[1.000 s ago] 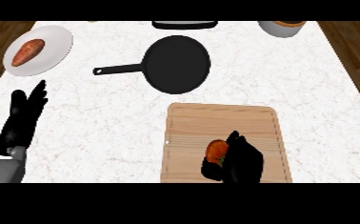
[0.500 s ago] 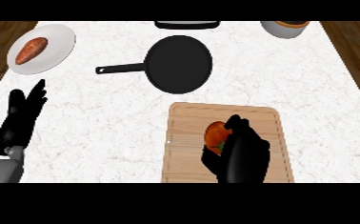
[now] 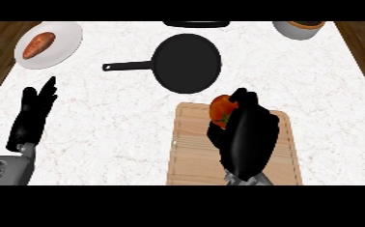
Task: Pick the tomato from the cutting board and place it in the pan
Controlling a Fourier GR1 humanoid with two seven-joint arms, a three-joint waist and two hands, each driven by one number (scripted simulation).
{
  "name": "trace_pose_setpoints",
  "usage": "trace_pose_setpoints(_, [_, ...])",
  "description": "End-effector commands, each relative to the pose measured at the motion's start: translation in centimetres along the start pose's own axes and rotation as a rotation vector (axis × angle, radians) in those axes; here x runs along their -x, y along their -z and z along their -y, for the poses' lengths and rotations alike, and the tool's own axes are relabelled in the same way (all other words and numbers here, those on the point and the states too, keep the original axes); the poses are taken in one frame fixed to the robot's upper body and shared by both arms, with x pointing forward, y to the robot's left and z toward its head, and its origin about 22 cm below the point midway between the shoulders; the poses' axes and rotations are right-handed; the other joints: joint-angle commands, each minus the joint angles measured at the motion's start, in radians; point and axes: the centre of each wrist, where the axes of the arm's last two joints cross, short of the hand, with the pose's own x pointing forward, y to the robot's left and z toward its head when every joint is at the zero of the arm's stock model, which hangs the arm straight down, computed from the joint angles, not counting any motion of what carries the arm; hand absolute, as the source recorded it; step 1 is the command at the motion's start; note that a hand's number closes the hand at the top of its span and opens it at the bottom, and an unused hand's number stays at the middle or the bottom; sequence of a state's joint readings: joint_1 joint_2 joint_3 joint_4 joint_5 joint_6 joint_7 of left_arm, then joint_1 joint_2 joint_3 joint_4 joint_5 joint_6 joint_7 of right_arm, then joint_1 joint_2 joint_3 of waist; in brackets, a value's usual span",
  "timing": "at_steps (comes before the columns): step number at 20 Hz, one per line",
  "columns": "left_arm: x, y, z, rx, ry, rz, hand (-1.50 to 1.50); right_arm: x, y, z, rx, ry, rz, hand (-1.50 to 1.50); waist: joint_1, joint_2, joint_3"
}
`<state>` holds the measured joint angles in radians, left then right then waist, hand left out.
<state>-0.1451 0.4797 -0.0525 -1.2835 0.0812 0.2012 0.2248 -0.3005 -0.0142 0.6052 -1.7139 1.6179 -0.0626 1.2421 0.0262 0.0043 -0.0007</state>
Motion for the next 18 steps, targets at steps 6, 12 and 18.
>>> trace_pose_setpoints(6, [-1.2,0.4,1.7,0.043,0.003,0.027,0.00,-3.3,6.5,-0.6,0.004,0.167,-0.326,1.50,0.037,0.014,0.002])
trace_pose_setpoints(12, [-1.3,0.6,1.3,0.042,0.009,0.031,0.00,-3.1,10.7,-3.5,-0.027,0.193,-0.400,1.50,0.060,0.024,0.002])
trace_pose_setpoints(18, [-2.1,0.7,1.6,0.066,0.011,0.060,0.00,-1.9,13.2,-7.1,-0.060,0.230,-0.428,1.50,0.076,0.031,0.004])
